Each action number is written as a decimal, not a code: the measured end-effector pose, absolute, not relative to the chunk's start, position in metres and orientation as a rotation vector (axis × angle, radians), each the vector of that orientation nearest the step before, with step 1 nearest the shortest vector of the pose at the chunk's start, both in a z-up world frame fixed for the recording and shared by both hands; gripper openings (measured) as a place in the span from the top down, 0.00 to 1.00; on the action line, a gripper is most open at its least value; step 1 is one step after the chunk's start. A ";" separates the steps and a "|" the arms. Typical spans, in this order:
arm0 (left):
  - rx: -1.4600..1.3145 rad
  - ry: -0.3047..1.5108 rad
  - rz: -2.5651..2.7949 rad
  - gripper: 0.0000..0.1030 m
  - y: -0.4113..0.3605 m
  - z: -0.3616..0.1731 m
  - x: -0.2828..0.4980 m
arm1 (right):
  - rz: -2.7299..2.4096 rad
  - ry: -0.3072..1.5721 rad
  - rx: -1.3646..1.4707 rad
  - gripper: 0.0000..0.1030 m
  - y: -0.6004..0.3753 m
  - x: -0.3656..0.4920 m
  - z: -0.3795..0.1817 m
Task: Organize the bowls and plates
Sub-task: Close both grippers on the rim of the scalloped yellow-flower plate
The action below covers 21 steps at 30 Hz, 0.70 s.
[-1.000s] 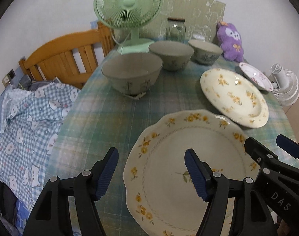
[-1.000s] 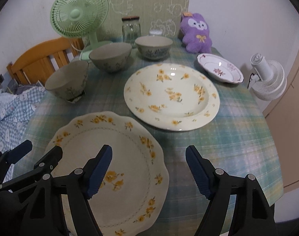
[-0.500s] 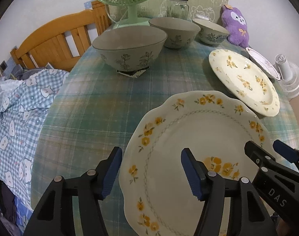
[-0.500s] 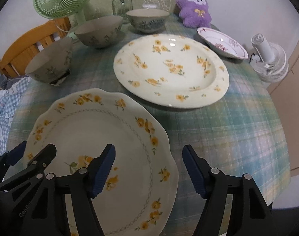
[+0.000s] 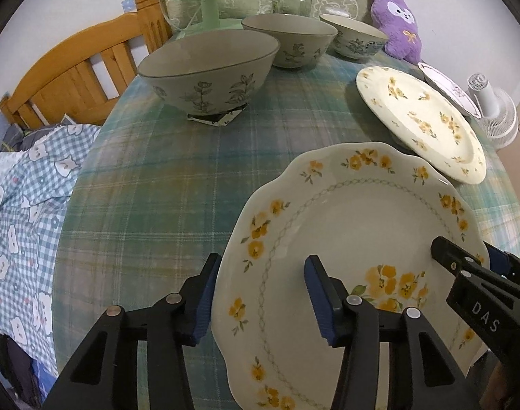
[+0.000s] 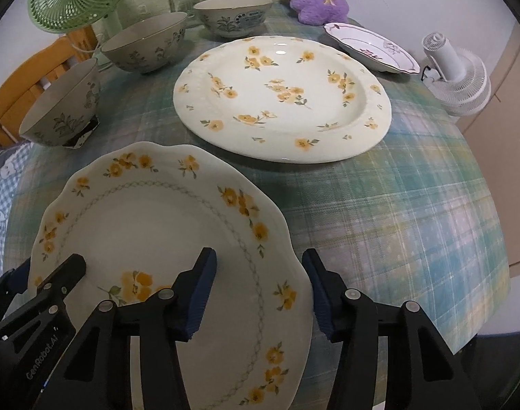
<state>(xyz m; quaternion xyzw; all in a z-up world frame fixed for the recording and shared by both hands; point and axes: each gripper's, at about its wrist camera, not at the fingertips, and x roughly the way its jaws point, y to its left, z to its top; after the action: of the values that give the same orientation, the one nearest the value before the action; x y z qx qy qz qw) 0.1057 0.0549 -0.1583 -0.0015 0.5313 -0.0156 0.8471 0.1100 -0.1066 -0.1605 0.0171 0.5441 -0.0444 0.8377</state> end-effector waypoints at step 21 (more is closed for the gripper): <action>0.005 1.159 0.015 0.50 0.041 -0.153 0.098 | -0.053 1.205 0.002 0.46 -0.113 0.110 -0.156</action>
<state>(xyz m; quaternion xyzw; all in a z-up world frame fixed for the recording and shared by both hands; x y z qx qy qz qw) 0.0980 0.0406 -0.1534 0.0026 0.5478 0.0071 0.8366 0.1103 -0.1135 -0.1561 0.0009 0.5665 -0.0251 0.8237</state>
